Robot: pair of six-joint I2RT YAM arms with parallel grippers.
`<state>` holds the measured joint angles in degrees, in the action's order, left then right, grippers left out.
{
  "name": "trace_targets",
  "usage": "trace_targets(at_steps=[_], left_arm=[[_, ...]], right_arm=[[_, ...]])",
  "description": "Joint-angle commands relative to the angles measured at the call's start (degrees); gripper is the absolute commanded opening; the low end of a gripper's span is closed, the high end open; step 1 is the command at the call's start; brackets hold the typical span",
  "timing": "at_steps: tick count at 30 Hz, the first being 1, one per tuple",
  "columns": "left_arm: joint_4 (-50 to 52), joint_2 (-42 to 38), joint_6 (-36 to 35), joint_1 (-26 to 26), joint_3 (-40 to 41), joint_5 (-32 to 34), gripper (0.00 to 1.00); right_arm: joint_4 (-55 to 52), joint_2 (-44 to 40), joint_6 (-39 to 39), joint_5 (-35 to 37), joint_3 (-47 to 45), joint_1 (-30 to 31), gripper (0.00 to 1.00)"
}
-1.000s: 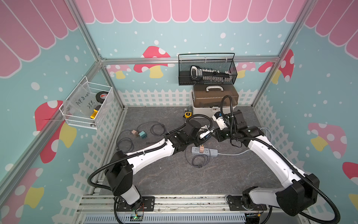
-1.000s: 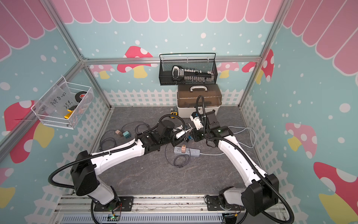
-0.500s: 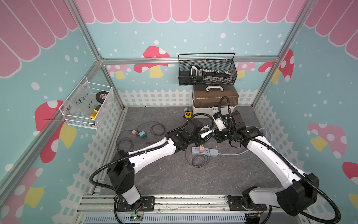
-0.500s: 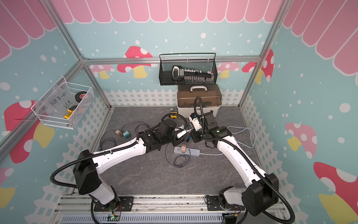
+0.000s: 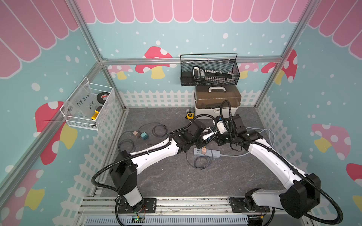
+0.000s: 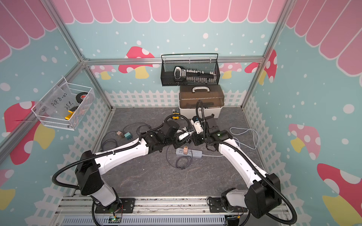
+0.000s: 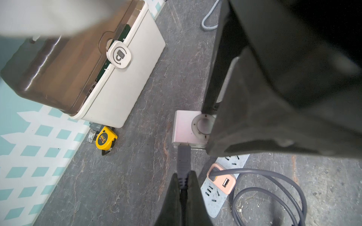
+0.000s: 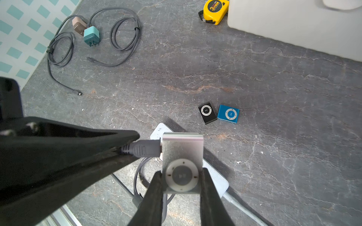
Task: Charge mp3
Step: Insert the charging cable into the MP3 player.
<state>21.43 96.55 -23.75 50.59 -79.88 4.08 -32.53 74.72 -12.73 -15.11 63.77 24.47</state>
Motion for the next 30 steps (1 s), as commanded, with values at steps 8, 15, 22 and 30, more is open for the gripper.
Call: trace_targets(at_steps=[8,15,22,30], left_arm=[[-6.1,2.4,3.7,0.3,-1.6,-4.5,0.00],[-4.6,1.8,4.9,0.3,-2.7,-3.3,0.15],[-4.6,-5.4,7.1,-1.0,0.0,-5.2,0.34],[-6.9,-12.5,11.7,-5.1,3.2,-8.8,0.42]], right_arm=[[12.0,-1.0,-3.5,-21.8,-1.2,3.8,0.05],[2.0,-2.8,-0.4,-8.4,-0.7,2.4,0.08],[-9.1,-9.3,3.3,3.3,-3.9,-5.1,0.08],[-15.8,-12.7,16.5,8.6,-9.0,-8.8,0.08]])
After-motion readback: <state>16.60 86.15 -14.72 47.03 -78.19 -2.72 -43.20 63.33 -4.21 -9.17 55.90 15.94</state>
